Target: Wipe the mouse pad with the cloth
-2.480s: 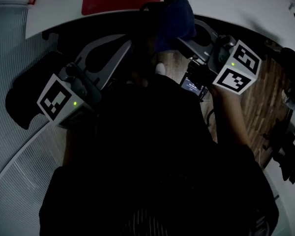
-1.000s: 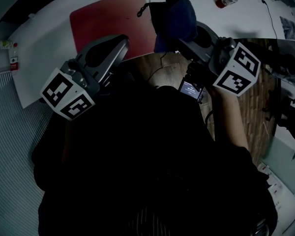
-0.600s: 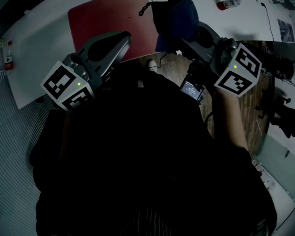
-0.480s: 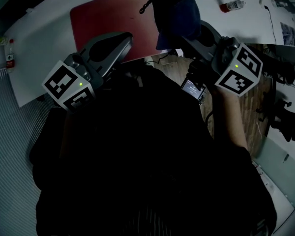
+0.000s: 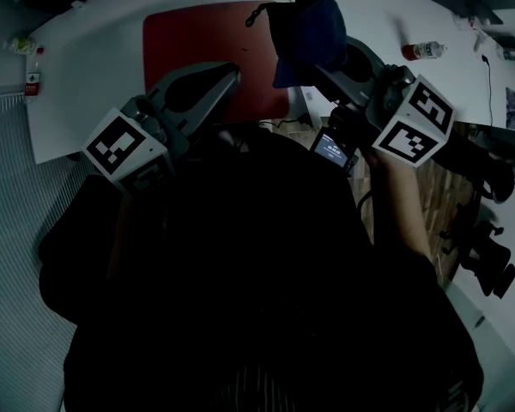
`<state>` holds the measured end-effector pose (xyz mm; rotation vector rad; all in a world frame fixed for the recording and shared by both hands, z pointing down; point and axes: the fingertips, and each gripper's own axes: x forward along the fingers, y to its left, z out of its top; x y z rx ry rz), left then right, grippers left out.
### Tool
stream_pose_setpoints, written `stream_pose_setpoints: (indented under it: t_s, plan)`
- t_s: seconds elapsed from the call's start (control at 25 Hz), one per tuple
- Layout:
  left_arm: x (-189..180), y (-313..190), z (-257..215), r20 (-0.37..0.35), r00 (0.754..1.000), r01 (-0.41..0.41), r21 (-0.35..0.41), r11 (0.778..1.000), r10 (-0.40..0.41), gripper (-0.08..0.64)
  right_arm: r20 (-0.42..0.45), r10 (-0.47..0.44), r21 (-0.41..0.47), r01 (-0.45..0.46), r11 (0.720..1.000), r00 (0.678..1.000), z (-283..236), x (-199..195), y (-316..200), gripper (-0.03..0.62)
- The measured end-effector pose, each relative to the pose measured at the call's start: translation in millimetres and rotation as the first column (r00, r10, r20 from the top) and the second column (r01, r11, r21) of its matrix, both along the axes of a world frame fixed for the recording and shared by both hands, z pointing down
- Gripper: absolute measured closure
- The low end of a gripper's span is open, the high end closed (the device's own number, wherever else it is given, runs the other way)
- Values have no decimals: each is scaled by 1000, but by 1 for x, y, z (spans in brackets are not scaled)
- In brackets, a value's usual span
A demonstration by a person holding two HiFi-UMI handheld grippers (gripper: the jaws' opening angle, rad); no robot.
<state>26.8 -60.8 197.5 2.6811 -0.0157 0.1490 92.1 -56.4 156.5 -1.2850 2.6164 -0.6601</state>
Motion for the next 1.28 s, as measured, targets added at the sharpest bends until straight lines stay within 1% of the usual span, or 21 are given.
stream_pose_setpoints:
  t_s: [0.12, 0.28, 0.44, 0.64, 0.84, 1.16, 1.28]
  plan:
    - [-2, -8, 3, 17, 999, 37, 1, 999, -38, 552, -6, -33, -10, 32, 999, 999, 8, 4, -10, 517]
    - [-17, -16, 14, 52, 995, 81, 5, 997, -81, 552, 11, -71, -35, 71, 997, 997, 25, 0, -23, 517]
    - [-32, -23, 24, 94, 987, 133, -4, 991, -132, 552, 13, -130, -52, 131, 990, 991, 38, -10, -38, 517]
    - [-34, -31, 34, 129, 977, 174, -13, 985, -171, 552, 7, -185, -69, 185, 980, 983, 50, -13, -54, 517]
    - [-31, -39, 52, 198, 954, 235, -24, 972, -226, 552, 20, -233, -98, 233, 967, 972, 66, -11, -66, 517]
    - [-19, -52, 76, 253, 936, 272, -77, 959, -245, 552, 34, -287, -150, 288, 946, 957, 98, -2, -84, 517]
    - [-10, -53, 88, 269, 933, 268, -82, 960, -238, 552, 41, -300, -170, 302, 938, 953, 111, 3, -90, 517]
